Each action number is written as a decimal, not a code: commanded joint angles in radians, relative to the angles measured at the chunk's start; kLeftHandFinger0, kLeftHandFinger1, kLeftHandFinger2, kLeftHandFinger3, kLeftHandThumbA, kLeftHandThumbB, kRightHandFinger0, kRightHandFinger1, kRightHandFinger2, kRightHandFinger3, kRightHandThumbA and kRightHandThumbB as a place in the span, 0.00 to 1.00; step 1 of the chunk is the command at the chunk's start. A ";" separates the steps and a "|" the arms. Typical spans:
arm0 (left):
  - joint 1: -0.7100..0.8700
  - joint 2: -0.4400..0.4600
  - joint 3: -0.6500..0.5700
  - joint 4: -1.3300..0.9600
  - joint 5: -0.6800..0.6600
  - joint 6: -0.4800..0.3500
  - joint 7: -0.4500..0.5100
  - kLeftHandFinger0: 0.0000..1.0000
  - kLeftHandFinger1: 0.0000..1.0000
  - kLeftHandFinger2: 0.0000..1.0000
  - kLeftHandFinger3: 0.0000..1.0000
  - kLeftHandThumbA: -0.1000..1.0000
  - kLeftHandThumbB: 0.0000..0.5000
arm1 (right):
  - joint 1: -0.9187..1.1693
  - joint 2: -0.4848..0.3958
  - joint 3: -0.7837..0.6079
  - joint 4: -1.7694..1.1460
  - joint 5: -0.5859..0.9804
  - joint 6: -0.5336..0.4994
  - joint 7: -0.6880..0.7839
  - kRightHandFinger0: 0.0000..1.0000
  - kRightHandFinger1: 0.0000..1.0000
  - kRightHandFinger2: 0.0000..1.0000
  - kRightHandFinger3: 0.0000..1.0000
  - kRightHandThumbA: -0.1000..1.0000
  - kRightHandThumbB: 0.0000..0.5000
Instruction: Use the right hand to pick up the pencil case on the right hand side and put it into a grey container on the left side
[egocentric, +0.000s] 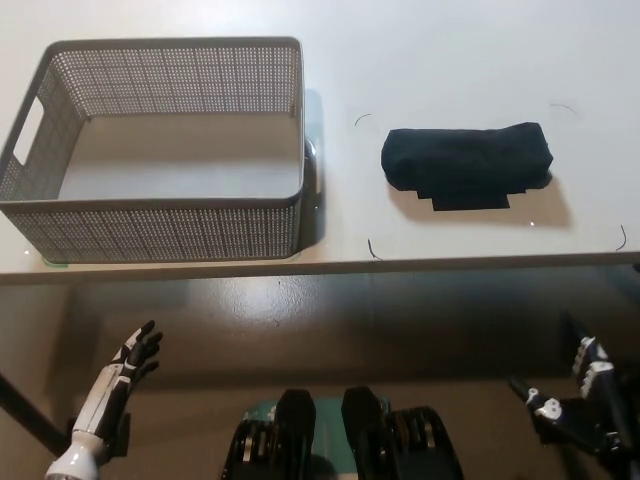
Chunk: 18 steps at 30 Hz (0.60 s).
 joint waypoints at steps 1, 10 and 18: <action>-0.046 0.040 0.014 -0.004 -0.029 -0.141 -0.032 1.00 1.00 1.00 1.00 1.00 0.82 | 0.028 -0.072 -0.033 -0.259 -0.120 -0.091 -0.006 1.00 1.00 1.00 1.00 1.00 0.55; -0.052 0.040 0.014 0.001 -0.023 -0.140 -0.032 1.00 1.00 1.00 1.00 1.00 0.85 | 0.033 -0.127 -0.095 -0.539 -0.178 0.066 0.004 1.00 1.00 1.00 1.00 1.00 0.74; -0.042 0.041 0.011 0.011 -0.026 -0.148 -0.041 1.00 1.00 1.00 1.00 1.00 0.81 | -0.154 -0.232 -0.060 -0.613 -0.301 0.220 0.095 1.00 1.00 1.00 1.00 0.94 0.84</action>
